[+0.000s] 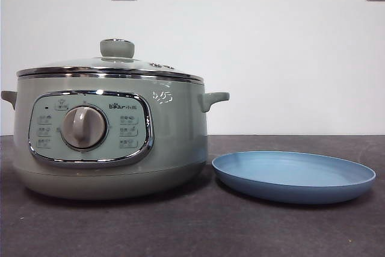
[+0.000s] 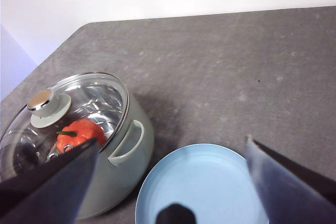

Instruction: Take the pumpkin out from the steamer,put the pumpkin in the blue plate,close the lid

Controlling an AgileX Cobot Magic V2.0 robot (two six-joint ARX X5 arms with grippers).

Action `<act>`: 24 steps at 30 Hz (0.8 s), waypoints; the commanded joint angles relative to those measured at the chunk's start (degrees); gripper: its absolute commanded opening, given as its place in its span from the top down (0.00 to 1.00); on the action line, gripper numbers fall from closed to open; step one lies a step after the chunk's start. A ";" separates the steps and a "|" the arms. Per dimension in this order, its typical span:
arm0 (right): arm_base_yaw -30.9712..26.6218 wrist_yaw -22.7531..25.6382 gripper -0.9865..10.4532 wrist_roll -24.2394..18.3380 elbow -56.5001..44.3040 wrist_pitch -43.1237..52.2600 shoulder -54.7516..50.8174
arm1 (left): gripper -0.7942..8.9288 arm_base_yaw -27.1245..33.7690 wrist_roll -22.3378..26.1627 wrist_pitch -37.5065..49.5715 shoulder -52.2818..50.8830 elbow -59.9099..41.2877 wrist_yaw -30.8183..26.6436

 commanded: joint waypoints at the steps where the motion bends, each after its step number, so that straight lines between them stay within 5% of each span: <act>1: -0.13 -0.09 0.49 0.68 0.11 0.22 -0.02 | 0.47 -1.92 0.07 0.66 2.10 0.83 -0.28; 15: -0.13 -0.07 0.50 0.98 0.11 -0.59 -0.02 | 0.47 -18.10 7.10 -1.05 18.82 9.81 -18.18; 24: -0.13 0.15 0.50 0.96 0.11 -0.76 0.26 | 0.47 -21.33 10.91 -0.55 27.65 9.88 -24.09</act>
